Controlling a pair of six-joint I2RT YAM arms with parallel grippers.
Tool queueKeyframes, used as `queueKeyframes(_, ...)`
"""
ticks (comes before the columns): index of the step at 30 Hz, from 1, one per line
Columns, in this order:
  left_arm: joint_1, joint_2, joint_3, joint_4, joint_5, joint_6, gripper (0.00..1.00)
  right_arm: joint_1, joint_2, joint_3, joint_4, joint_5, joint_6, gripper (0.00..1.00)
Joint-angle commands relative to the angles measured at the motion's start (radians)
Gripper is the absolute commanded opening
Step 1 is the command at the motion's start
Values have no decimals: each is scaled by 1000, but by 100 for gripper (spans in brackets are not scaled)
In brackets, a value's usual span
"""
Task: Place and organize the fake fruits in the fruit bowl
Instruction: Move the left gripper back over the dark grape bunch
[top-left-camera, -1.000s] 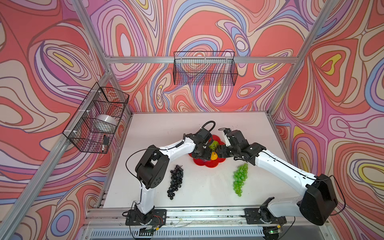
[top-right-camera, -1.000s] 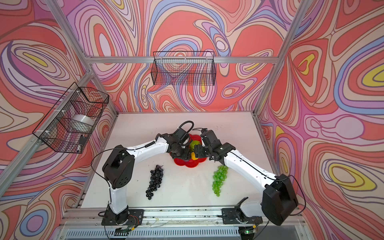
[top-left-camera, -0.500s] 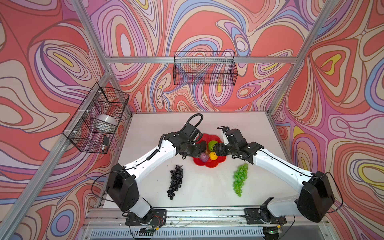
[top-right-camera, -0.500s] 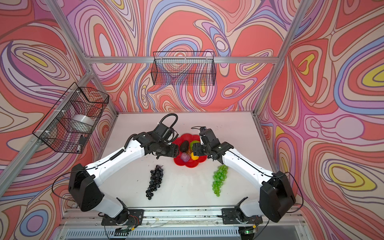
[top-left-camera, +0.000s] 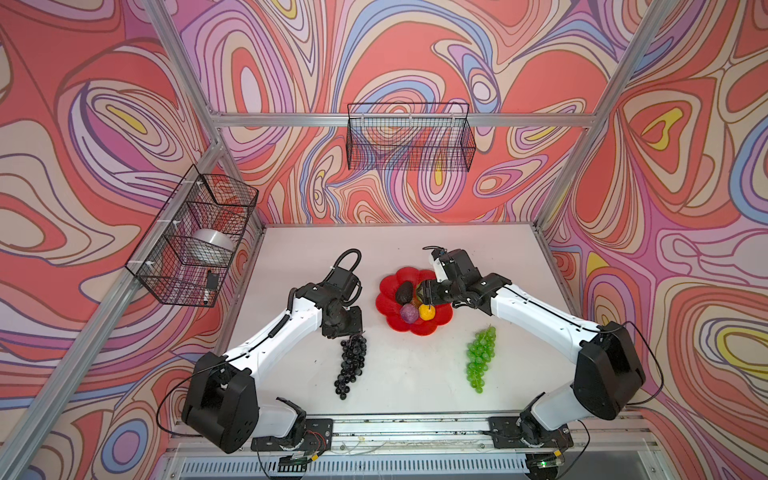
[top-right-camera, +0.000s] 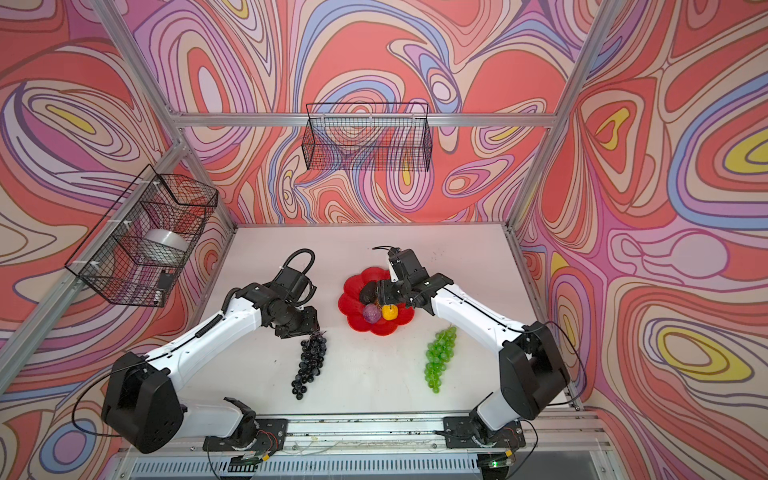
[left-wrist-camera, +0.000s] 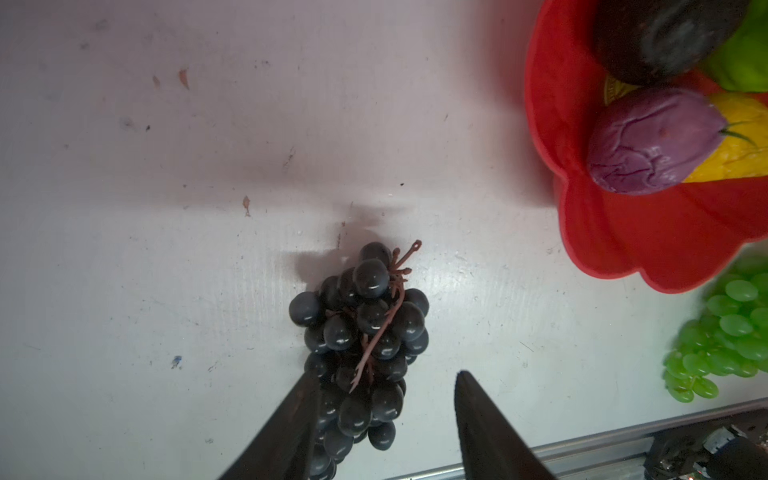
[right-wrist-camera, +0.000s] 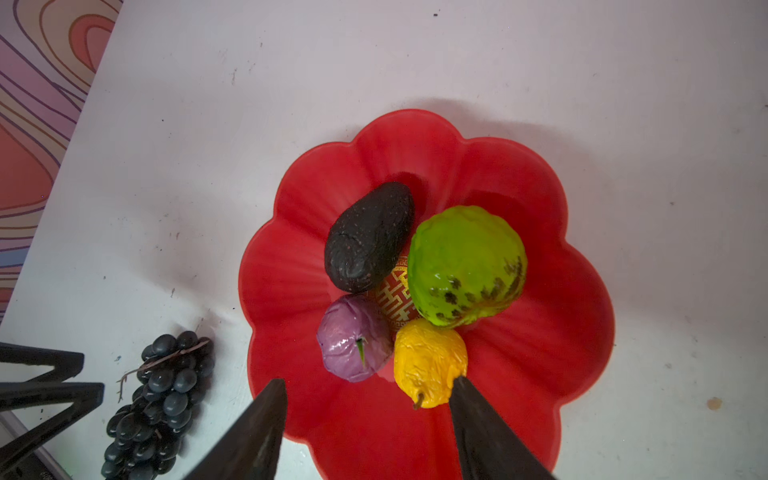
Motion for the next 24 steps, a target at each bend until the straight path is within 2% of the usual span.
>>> queueKeyframes(1, 24, -23, -42, 57, 33, -53, 56, -3, 21, 29, -14, -21, -1, 64)
queueKeyframes(6, 75, -16, -135, 196, 151, -111, 56, -3, 29, 28, -15, -24, 10, 61)
queueKeyframes(20, 103, 117, -134, 295, 127, -96, 55, -1, 55, 33, -18, -40, 31, 61)
queueKeyframes(24, 103, 128, -154, 350, 139, -105, 49, 0, 56, 23, -15, -43, 34, 61)
